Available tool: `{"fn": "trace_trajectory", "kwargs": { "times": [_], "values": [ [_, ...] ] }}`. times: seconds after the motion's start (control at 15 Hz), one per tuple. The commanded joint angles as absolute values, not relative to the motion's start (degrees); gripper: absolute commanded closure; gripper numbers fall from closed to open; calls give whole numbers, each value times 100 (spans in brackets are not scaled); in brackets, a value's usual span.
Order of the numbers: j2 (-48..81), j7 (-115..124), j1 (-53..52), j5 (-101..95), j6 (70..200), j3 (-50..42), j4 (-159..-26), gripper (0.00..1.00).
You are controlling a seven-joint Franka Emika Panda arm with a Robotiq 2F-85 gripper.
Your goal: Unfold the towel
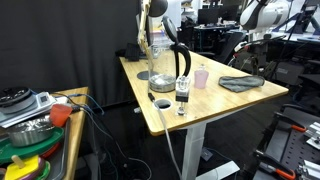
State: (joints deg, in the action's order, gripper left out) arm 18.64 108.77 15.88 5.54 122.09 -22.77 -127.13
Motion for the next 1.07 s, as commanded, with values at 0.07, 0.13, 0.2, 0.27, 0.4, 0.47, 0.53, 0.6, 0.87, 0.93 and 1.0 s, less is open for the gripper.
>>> {"fn": "trace_trajectory", "kwargs": {
  "times": [0.07,0.13,0.2,0.27,0.4,0.47,0.53,0.6,0.87,0.93,1.0],
  "values": [
    [1818,10961,1682,772,12308,-2273,-12847,0],
    [1813,10982,1684,777,12313,-2280,-12862,0],
    [1810,11005,1683,774,12321,-2288,-12876,0],
    [1805,11024,1680,766,12329,-2297,-12886,0],
    [1797,11068,1675,751,12344,-2311,-12899,0],
    [1793,11087,1672,747,12348,-2314,-12900,0],
    [1793,11100,1670,742,12350,-2315,-12899,0],
    [1791,11115,1667,738,12355,-2314,-12899,0],
    [1788,11151,1661,735,12382,-2305,-12888,29],
    [1787,11155,1659,730,12393,-2305,-12885,32],
    [1786,11169,1655,718,12408,-2308,-12880,38]
  ]
}}
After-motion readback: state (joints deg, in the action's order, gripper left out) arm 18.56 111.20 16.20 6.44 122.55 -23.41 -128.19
